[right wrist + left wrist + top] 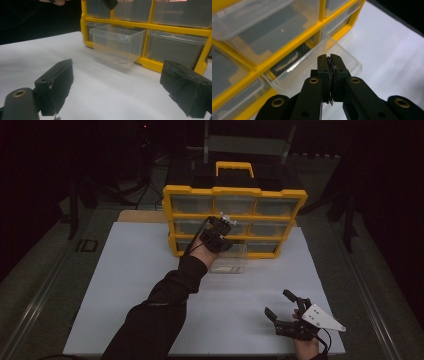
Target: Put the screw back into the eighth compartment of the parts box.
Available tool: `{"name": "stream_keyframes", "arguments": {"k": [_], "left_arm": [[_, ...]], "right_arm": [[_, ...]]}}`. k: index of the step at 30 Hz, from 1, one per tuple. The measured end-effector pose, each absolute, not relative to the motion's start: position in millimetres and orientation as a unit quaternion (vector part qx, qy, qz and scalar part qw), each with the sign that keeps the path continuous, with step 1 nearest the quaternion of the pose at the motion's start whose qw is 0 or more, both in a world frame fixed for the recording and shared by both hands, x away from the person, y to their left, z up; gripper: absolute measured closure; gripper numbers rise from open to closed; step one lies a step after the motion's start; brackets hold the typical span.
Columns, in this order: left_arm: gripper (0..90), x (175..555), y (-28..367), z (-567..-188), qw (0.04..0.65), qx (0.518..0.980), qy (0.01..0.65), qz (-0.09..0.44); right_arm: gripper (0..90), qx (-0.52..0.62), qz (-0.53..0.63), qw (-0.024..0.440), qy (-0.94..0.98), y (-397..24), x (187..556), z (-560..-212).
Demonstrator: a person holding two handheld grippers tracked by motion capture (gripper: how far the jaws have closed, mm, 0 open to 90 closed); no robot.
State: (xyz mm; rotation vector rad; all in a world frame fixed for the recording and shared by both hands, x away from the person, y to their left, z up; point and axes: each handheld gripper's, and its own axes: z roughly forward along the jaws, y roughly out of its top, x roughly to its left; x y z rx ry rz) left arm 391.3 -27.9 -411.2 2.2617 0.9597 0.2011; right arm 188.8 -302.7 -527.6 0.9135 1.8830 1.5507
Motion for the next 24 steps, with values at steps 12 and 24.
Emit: {"name": "stream_keyframes", "arguments": {"k": [12,24], "left_arm": [[86.9,400,-31,-437,0.304,0.87,0.385,0.05],[86.8,406,-38,-454,0.279,0.878,0.389,0.031]], "right_arm": [[11.6,0.338,0.574,0.265,0.697,-303,189,-528],[11.6,0.339,0.575,0.265,0.696,-304,189,-527]]}}
